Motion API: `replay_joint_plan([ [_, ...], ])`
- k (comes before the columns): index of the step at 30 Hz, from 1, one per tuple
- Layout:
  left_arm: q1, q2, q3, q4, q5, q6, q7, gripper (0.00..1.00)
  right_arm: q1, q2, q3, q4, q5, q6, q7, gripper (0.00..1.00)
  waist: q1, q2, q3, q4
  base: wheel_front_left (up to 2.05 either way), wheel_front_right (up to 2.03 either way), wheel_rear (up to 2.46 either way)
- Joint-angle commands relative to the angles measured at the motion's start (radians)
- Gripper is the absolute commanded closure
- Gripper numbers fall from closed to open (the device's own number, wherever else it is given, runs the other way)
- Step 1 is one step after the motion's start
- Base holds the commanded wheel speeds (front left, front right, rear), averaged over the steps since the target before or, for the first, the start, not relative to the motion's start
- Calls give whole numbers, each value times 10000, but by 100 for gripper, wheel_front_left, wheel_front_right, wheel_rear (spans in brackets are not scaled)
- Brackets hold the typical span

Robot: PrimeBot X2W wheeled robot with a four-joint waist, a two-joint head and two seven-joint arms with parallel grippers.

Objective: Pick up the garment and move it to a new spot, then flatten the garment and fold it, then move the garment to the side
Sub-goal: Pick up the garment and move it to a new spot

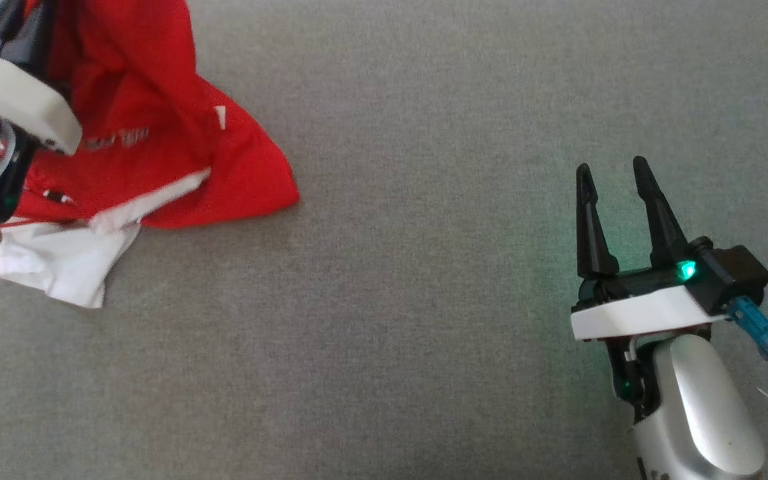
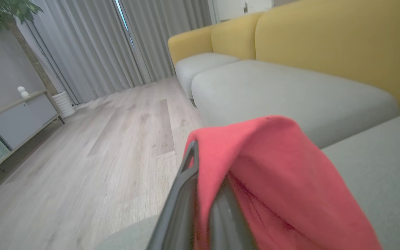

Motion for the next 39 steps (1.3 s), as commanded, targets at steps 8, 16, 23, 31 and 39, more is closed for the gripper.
replay_joint_plan([
  [8, -287, -22, 789, -1577, -359, 372, -645, 100, 89, 35, 244, -102, 252, 75, -109, 0, 0, 0, -1184, -48, 0, 0, 0],
  [16, 898, -734, 370, -4189, -658, 1461, 130, 100, 294, 35, 171, -62, 615, 75, -109, 0, 0, 0, -1899, -896, 0, 0, 0],
  [23, 1139, -1601, -194, -5037, -525, 1994, 523, 100, 126, 35, 264, -260, 764, 75, -109, 0, 0, 0, -1591, -2038, 0, 0, 0],
  [31, 635, -2593, -513, -4062, -405, 1877, 388, 64, -175, 35, 434, -562, 1147, 75, -109, 0, 0, 0, -919, -3225, 0, 0, 0],
  [39, 204, -2770, -383, -2498, 241, 1859, -735, 0, -225, 35, 221, -679, 1167, 75, -109, 0, 0, 0, -698, -3093, 0, 0, 0],
])
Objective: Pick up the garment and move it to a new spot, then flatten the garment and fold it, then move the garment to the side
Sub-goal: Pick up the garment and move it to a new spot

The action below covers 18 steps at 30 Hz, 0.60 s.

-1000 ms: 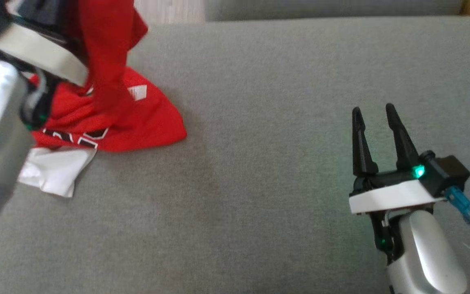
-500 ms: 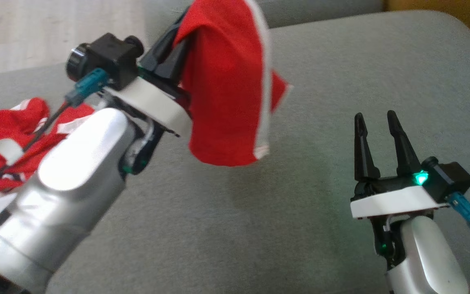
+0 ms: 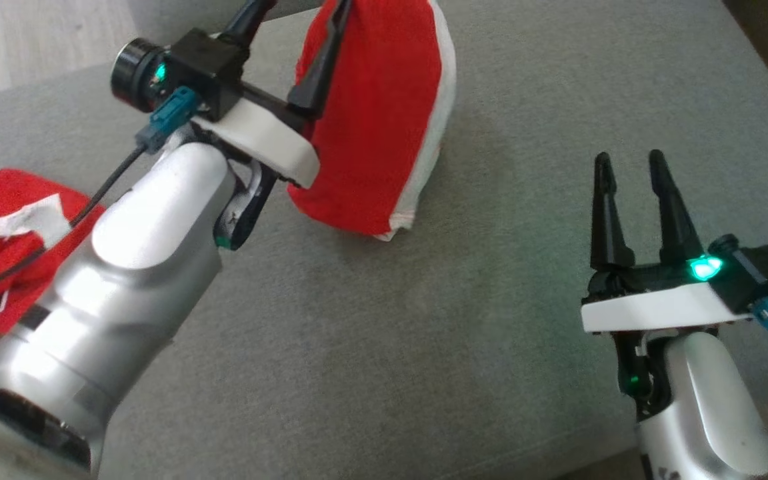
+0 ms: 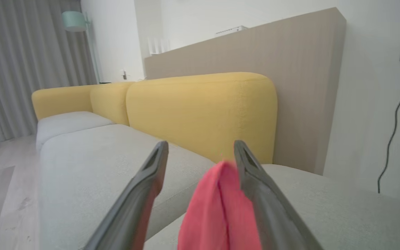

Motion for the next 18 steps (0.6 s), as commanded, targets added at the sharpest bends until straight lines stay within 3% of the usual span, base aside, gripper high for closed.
replay_joint_plan([
  [1, -295, 239, 550, -155, 26, 1, -144, 0, -239, 34, 194, -343, -63, 75, -107, 0, -3, 0, -51, 230, 0, 0, 0],
  [5, 459, 455, 1015, -238, 225, 39, -286, 0, -58, 34, -49, -289, -382, 75, -107, 0, -3, 0, -264, 891, 0, 0, 0],
  [12, 3283, 796, 2471, -1960, 1198, 343, -297, 0, 376, 34, -619, -181, -831, 75, -107, 0, -3, 0, -831, 2186, 0, 0, 0],
  [18, 6105, 488, 3661, -3274, 2021, 617, -299, 0, 897, 34, -691, 54, -1112, 75, -107, 0, -3, 0, -1311, 2876, 0, 0, 0],
])
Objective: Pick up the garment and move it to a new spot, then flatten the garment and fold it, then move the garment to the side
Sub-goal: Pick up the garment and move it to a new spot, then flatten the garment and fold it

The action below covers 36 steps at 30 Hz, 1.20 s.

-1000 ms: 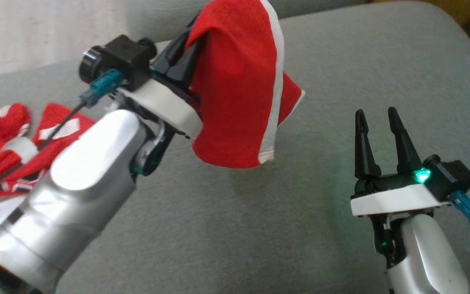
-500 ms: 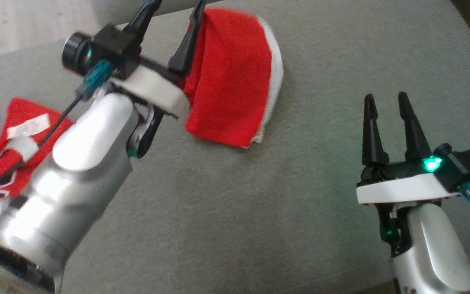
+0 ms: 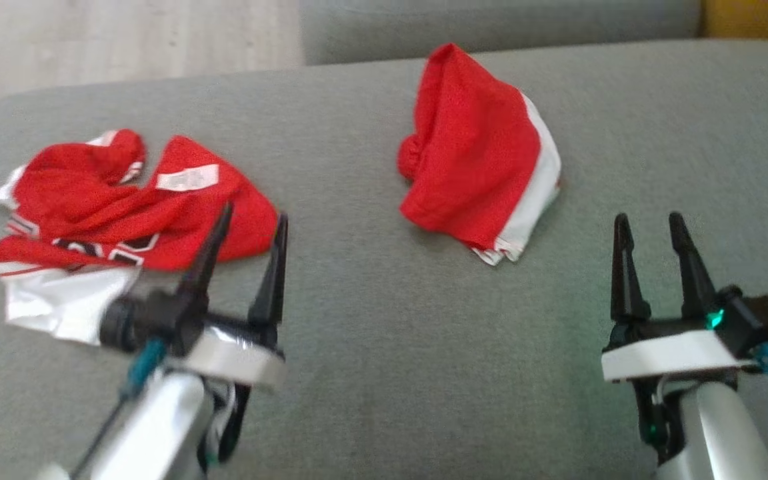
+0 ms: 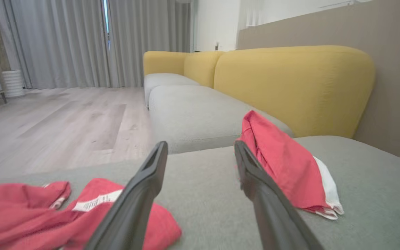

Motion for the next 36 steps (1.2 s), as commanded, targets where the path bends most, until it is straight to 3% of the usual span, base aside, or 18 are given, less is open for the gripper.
replay_joint_plan([
  [1, 13, 23, 620, -467, 179, 55, -49, 0, -72, 24, 234, -220, -81, 75, -107, 0, 2, 0, -352, 400, 0, 0, 0],
  [6, 1273, -660, 1341, -747, 786, -178, -50, 0, 64, 24, 206, 7, -266, 75, -107, 0, 2, 0, -386, 770, 0, 0, 0],
  [12, 1406, -1267, 1977, -795, 1473, -805, -50, 0, -224, 24, 27, 670, -457, 75, -107, 0, 2, 0, -136, 1269, 0, 0, 0],
  [15, 1377, -1490, 2197, -739, 1756, -1081, -50, 0, -691, 24, -92, 1600, -265, 75, -69, 0, 2, 0, 45, 1490, 0, 0, 0],
  [22, 1401, -1933, 2434, -188, 2221, -1475, -51, 0, -2043, 24, -233, 4033, 1552, 75, 133, 0, 2, 0, 339, 1990, 0, 0, 0],
  [31, 1375, -2273, 2648, -132, 2524, -1781, -51, 0, -3167, 24, -90, 6280, 2068, 75, 107, 0, 2, 0, 462, 2314, 0, 0, 0],
  [32, 1384, -2297, 2681, -121, 2551, -1803, -51, 0, -3271, 24, -12, 6411, 2058, 75, 70, 19, 2, 0, 471, 2324, 0, 0, 0],
  [33, 1389, -2319, 2717, -111, 2577, -1823, -51, 0, -3376, 24, 32, 6417, 2036, 75, 12, 100, 2, 0, 481, 2323, 0, 0, 0],
  [36, 1400, -2369, 2874, -95, 2640, -1862, -51, 0, -3534, 24, -2, 6262, 1899, 75, -83, 100, 2, 0, 491, 2235, 0, 0, 0],
])
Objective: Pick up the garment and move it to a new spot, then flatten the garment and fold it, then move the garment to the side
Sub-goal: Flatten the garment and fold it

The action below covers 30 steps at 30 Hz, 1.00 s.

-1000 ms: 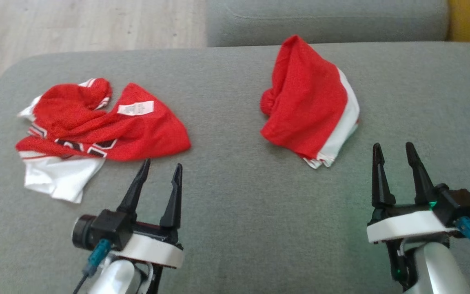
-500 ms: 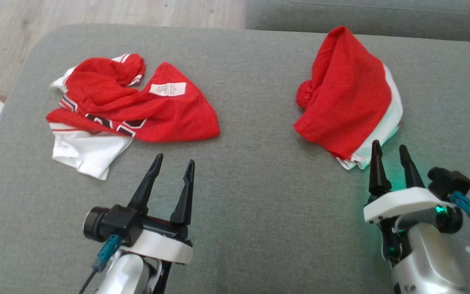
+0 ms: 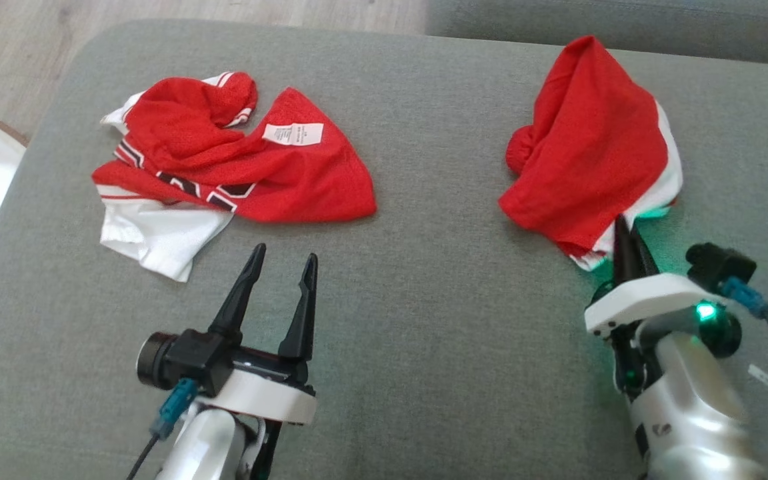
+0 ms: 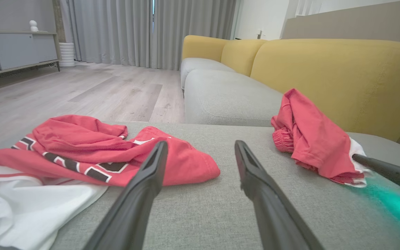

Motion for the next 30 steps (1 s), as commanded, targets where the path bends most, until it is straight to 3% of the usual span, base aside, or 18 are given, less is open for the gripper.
replay_joint_plan([
  [1, -434, -30, 438, -268, 96, -70, -51, 0, -286, 93, 174, -439, -216, 75, -145, 100, -1, 0, -15, -93, 0, 0, 0],
  [8, -388, -122, 674, -219, 144, -169, -51, 0, -184, 5, -1142, -2059, -1326, 75, -155, 100, -1, 0, -353, -449, 0, 0, 0],
  [10, -365, -154, 703, -240, 114, -206, -51, 0, -602, -378, -1662, -2531, -2103, 75, -156, 100, -1, 0, -579, -477, 0, 0, 0],
  [14, -248, -181, 733, -238, 34, -228, -51, 0, -1560, -925, -1632, -2909, -2855, 75, -133, 100, -1, 0, -913, -420, 0, 0, 0],
  [22, 77, -197, 928, -377, -134, -168, -51, 0, -2659, -1261, 503, -3816, -3601, 75, -56, 100, -1, 0, -1261, -385, 0, 0, 0],
  [30, 143, -199, 923, -502, -211, -89, -51, 0, -106, -1209, 3329, -3615, -2564, 75, 679, 100, -1, 0, -1068, -730, 0, 0, 0],
])
